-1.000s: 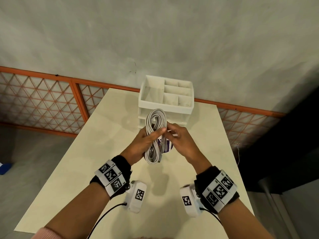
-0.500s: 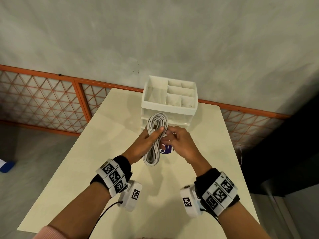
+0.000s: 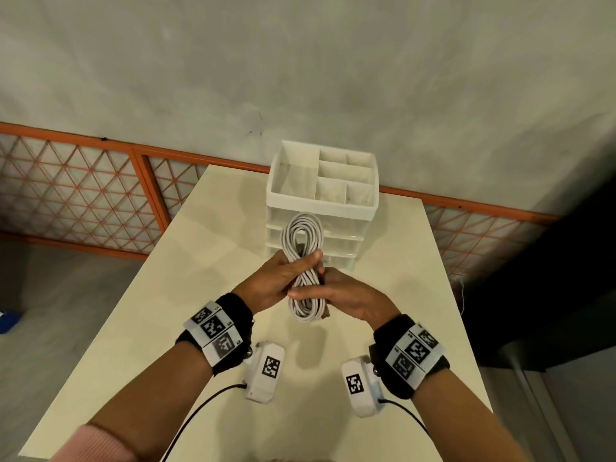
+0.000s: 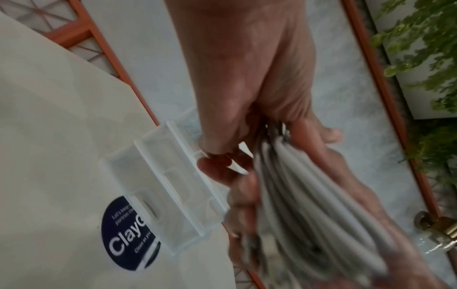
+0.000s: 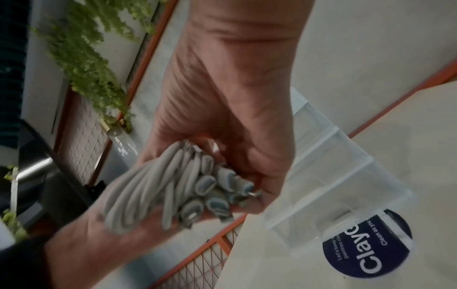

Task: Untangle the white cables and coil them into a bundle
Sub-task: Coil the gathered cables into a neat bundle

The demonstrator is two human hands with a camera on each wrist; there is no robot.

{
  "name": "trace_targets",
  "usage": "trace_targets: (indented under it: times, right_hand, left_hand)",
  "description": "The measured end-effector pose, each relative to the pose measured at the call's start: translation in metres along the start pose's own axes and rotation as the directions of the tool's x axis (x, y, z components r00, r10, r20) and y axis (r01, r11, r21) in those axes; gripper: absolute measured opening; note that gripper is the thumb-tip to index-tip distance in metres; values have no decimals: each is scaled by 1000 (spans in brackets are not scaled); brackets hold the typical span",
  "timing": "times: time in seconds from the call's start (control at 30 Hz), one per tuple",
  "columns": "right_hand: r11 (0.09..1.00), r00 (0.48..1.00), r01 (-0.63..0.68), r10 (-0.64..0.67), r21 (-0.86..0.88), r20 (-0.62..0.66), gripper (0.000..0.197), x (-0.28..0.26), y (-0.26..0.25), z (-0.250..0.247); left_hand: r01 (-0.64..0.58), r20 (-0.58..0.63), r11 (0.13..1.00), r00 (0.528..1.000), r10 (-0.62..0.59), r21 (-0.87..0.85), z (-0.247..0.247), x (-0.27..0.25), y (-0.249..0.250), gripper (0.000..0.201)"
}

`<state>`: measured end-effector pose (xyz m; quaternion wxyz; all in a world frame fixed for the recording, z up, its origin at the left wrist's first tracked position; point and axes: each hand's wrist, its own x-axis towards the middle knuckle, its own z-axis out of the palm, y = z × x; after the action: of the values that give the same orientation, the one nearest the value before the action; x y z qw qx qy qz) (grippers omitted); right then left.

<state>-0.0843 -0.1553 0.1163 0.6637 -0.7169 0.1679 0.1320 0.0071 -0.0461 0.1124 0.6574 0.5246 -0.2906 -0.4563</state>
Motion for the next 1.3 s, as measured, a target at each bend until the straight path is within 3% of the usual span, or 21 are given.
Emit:
trace_targets:
  times: [0.07,0.17,0.33,0.4,0.47,0.53,0.63,0.7,0.8,0.87,0.93,1.03,1.17,1.3]
  right_hand:
    - [993,998,-49,52,-107,24,42,4,2,-6]
    - [982,997,-79,77,-172,-14,15,9,6,-9]
    - [985,998,-69,67,-161,-20,6,13,16,-3]
    - [987,998,-54,50,-149,-30,4,15,17,-2]
    - [987,998,-65,63,-146,-14,6,18,19,-5]
    - [982,995,-93,96,-163,11,8,19,23,-7]
    - [982,992,-118,124,-149,34,14,20,29,-10]
    - [977,991,-122,128,-173,24,16,19,31,-8]
    - [955,994,-110,107,-275,-27,5,23,39,-7]
    - [921,995,-98,94,-377,-27,15,23,42,-5]
    - [883,996,-87,59,-462,-74,30,23,46,-3]
    - [841,990,-38,-43,-540,-137,15,24,58,1]
    - [654,970,-41,-155,-755,-187,16,28,68,-7]
    - [648,955,-88,-162,-757,-249,39,34,73,-19]
  left_hand:
    - [-8,14,1000,1000,8,27,-6,3,-4,12]
    - [-19,24,999,1000,18,44,-8,8,-12,3]
    - [62,46,997,997,-60,-39,-5,11,-18,38]
    - [114,49,976,993,-106,-186,-5,14,-22,58]
    - [71,23,902,997,-67,-426,-8,19,-25,74]
    - [-26,-71,818,997,-19,-575,-15,26,-24,68]
    - [-34,-172,863,983,-61,-504,-14,35,-20,35]
    - [-18,-262,876,957,-124,-481,-9,43,-21,33]
    - [-10,-417,883,884,-212,-469,-5,53,-30,38]
    - [12,-470,875,840,-272,-485,-7,55,-40,40]
    - [21,-492,853,809,-321,-522,-8,59,-48,42]
    - [49,-517,857,780,-353,-513,-7,66,-54,43]
    - [118,-505,840,752,-424,-529,-4,79,-62,45]
    - [130,-496,825,743,-449,-550,-3,95,-64,41]
